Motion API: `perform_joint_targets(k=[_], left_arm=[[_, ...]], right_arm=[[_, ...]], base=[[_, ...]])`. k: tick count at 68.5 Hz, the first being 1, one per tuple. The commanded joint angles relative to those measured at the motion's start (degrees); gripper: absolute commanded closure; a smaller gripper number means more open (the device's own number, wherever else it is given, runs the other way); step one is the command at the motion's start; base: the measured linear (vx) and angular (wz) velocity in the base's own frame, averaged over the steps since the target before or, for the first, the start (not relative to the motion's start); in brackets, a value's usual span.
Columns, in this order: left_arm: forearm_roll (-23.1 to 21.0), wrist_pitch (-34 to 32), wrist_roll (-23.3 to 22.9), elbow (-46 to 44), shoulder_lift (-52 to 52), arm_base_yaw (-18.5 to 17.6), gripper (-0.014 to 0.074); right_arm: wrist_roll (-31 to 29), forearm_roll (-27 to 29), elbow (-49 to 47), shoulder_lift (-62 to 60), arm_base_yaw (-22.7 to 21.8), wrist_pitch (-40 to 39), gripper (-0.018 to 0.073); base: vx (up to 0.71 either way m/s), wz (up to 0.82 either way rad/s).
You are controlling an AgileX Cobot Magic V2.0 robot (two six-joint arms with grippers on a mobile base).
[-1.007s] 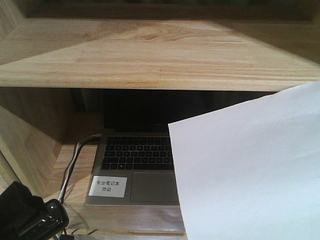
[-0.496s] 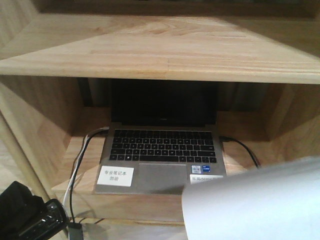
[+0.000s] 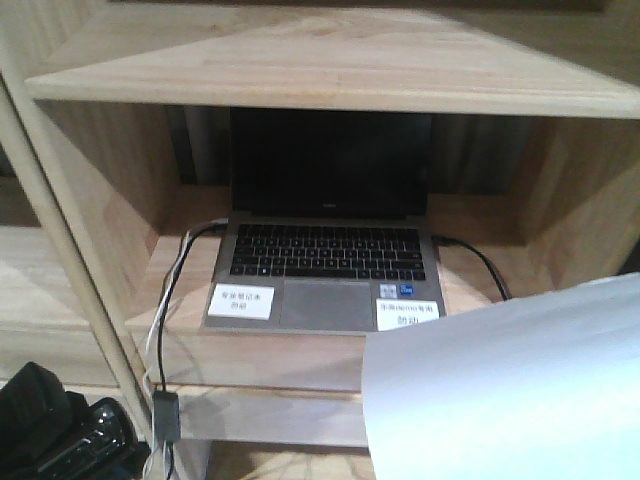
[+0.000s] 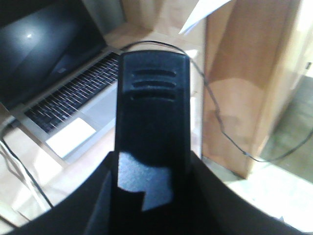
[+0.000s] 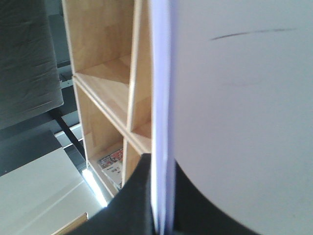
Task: Grab stapler and paper to desk for stapling
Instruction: 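Drive the base away from the shelf to the wooden desk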
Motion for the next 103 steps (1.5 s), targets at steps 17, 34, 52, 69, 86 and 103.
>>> perform_joint_targets(k=[17, 34, 52, 69, 86, 103], left_arm=[[-2.8, -5.5, 0.1, -1.7, 0.4, -0.2, 0.0603], [-2.8, -5.5, 0.1, -1.7, 0.4, -0.2, 0.0603], [-2.8, -5.5, 0.1, -1.7, 0.4, -0.2, 0.0603], [-2.8, -5.5, 0.1, -1.7, 0.4, -0.2, 0.0603], [-2.8, -5.5, 0.1, -1.7, 0.4, -0.2, 0.0603], [-2.8, -5.5, 0.1, -1.7, 0.4, -0.2, 0.0603]], right_arm=[[-0.7, -0.3, -1.6, 0.7, 0.1, -3.3, 0.0561], [-0.7, -0.3, -1.6, 0.7, 0.1, -3.3, 0.0561], [-0.7, -0.3, -1.6, 0.7, 0.1, -3.3, 0.0561], [-0.7, -0.3, -1.6, 0.7, 0.1, -3.3, 0.0561], [-0.7, -0.3, -1.6, 0.7, 0.1, -3.3, 0.0561], [-0.7, -0.3, -1.6, 0.7, 0.1, -3.4, 0.0561]], base=[[-0.21, -0.01], [-0.22, -0.07], [-0.22, -0.14], [-0.19, -0.1], [-0.15, -0.04], [-0.06, 0.09]])
